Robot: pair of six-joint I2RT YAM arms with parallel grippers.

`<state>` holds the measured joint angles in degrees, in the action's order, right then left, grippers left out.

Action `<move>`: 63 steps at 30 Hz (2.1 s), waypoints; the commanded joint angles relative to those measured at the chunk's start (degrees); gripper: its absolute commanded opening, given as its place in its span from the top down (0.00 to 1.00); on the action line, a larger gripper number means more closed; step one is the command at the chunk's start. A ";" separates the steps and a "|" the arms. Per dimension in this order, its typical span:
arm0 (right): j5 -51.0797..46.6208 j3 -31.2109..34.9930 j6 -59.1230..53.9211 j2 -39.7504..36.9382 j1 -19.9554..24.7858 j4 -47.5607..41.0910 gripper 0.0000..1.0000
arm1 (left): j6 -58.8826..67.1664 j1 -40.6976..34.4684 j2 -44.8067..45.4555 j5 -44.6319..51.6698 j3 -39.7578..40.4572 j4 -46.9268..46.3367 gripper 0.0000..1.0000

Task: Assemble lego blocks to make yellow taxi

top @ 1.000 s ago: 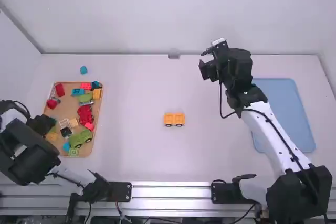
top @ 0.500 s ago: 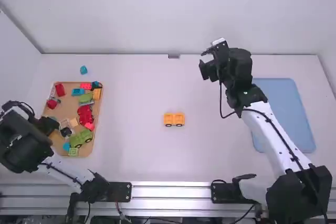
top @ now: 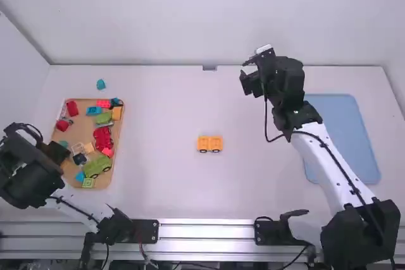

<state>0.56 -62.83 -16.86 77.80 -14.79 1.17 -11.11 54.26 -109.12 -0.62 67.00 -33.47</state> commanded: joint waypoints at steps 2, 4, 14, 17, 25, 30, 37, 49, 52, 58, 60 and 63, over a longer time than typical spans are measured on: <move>-0.20 -2.03 0.52 0.11 -0.28 0.15 0.02 | -1.05 -0.20 -0.48 -0.26 -0.70 -0.26 0.50; -0.17 -2.03 0.50 0.11 -0.28 0.17 0.02 | -1.46 -0.33 -0.48 -0.24 -1.05 -0.20 0.50; -0.20 -2.03 0.50 0.11 -0.28 0.37 0.02 | -1.42 -0.28 -0.48 -0.24 -3.72 3.61 0.47; -0.20 -2.03 0.50 0.11 -0.28 0.35 0.02 | -1.44 -0.28 -0.48 -0.04 -3.69 3.91 0.53; -0.20 -2.03 0.50 0.11 -0.28 0.31 0.02 | -1.05 -0.26 -0.48 1.27 -3.65 4.52 0.70; 0.00 -2.03 0.50 0.11 -0.28 0.15 0.02 | -1.16 -0.28 0.07 1.29 -3.65 4.81 0.75; 9.03 -2.03 -1.66 0.11 -0.26 0.15 0.02 | -2.99 -0.35 10.12 1.27 -3.65 0.66 0.93; 31.26 -2.03 4.96 4.39 0.90 7.04 0.02 | 12.63 -17.84 36.92 30.69 -13.44 13.68 0.98; 41.70 -2.05 6.97 7.54 1.86 11.34 0.02 | 14.49 -26.10 38.45 37.97 -16.31 20.13 0.98; 62.73 -3.48 12.15 15.21 3.80 20.81 0.02 | 18.69 -40.70 37.22 54.60 -18.56 33.20 0.98; 68.81 -5.05 13.40 17.68 4.00 21.64 0.01 | 18.40 -45.90 35.39 56.78 -18.67 39.06 0.98; 77.31 -8.63 14.08 22.12 3.89 21.11 0.02 | 17.97 -52.54 31.95 60.22 -18.67 47.80 0.98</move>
<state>65.23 -67.55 -4.78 97.82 -10.81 22.11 6.00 5.50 -74.65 52.10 48.47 11.75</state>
